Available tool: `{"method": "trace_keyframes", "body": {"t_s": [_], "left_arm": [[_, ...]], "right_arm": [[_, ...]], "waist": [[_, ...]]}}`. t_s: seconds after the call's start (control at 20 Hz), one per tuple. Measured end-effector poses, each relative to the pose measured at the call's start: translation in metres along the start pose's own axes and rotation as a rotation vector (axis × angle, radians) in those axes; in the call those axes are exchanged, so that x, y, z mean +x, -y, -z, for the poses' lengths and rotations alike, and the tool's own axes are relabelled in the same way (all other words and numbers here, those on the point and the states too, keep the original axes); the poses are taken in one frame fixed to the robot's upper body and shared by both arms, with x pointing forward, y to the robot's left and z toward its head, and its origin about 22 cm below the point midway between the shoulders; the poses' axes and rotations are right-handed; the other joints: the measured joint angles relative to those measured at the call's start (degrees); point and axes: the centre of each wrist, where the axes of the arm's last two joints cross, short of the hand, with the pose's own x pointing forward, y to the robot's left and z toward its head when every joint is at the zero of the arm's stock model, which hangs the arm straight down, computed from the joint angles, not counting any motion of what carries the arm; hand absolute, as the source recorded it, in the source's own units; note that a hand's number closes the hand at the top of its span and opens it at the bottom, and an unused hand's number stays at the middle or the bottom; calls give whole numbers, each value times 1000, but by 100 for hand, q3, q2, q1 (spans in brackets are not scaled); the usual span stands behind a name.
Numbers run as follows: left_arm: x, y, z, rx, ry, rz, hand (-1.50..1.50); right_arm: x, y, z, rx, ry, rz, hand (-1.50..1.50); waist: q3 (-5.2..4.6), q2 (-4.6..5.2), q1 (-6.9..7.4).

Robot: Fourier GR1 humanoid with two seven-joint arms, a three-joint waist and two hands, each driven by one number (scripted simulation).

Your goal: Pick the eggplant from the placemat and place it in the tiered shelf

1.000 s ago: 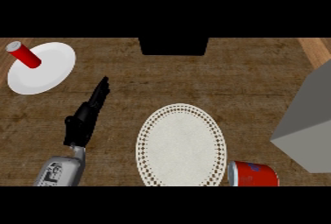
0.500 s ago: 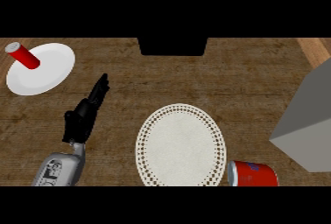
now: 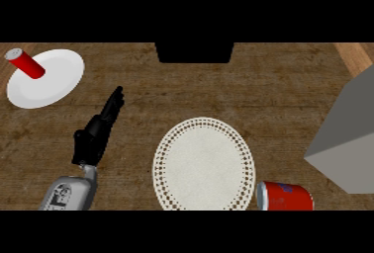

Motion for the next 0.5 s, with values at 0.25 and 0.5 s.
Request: {"method": "trace_keyframes", "body": {"t_s": [0.25,0.5], "left_arm": [[-4,6,-3,-5,-3,-1,0],[1,8,4,-16,5,-5,0]], "right_arm": [[17,31,1,-103,-38,158,-150],[39,71,-12,-221,-115,217,-150]], "waist": [[0,5,28],[6,41,77]]}}
